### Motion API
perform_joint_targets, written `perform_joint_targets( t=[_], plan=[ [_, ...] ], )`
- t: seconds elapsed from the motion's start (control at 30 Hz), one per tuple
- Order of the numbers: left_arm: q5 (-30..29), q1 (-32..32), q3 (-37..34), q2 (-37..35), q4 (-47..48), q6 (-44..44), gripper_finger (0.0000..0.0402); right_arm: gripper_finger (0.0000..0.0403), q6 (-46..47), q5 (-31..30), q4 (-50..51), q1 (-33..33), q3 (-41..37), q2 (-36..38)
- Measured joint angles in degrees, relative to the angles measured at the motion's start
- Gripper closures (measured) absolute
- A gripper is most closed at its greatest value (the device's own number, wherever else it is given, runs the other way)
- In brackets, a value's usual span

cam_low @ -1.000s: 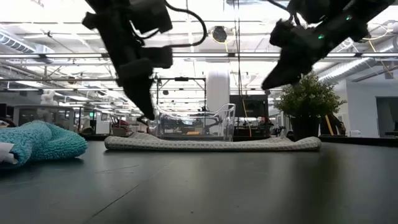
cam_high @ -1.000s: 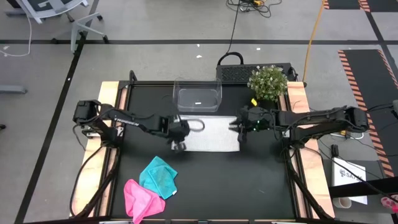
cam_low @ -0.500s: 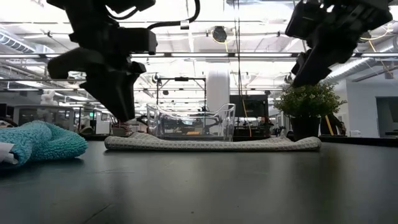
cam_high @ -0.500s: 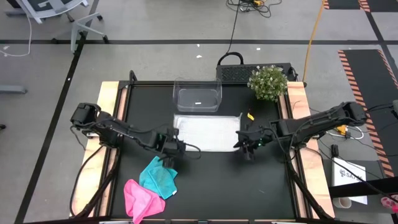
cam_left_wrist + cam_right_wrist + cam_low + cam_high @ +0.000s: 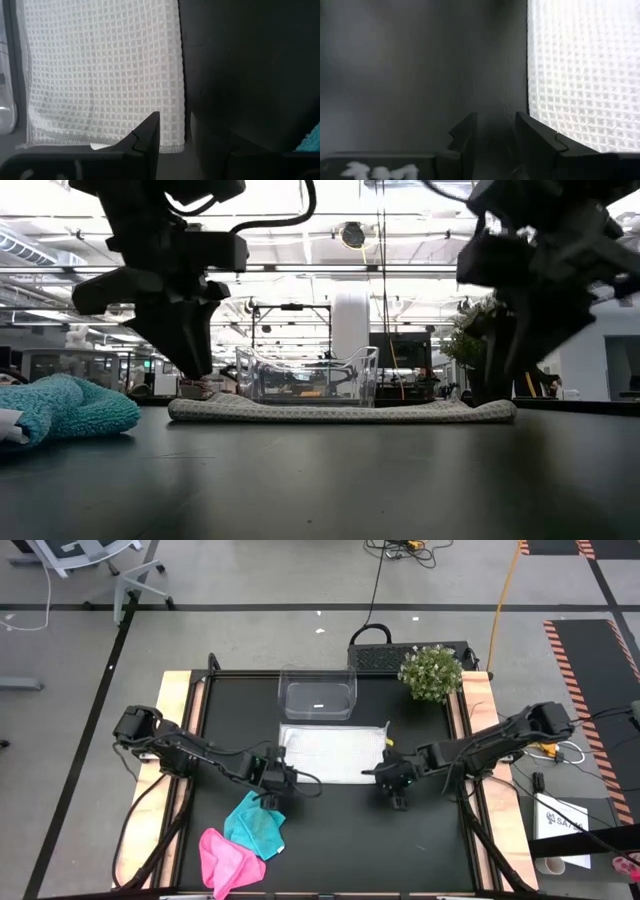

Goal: Fold microfiber towels
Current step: Fold the white microfiber towel

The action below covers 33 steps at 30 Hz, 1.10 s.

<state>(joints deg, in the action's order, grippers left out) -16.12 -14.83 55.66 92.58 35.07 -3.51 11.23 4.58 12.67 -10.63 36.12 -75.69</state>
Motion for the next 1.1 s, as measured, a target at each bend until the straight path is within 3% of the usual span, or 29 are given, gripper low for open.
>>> perform_joint_targets(
  t=[0.23, 0.57, 1.1],
  plan=[
    [-2.16, 0.00, -0.44, 0.00, 0.20, -0.22, 0.0288, 0.0277, -3.94, -0.23, -0.41, 0.02, 0.00, -3.54],
    [-2.16, 0.00, -2.21, -0.02, -1.23, -0.03, 0.0288, 0.0277, -4.90, -6.16, -0.27, 0.07, 0.00, 0.54],
    [-1.03, -0.30, -4.21, -0.02, -5.88, -1.57, 0.0289, 0.0277, -7.46, -10.71, 0.08, 1.20, 0.02, 0.68]
  ],
)
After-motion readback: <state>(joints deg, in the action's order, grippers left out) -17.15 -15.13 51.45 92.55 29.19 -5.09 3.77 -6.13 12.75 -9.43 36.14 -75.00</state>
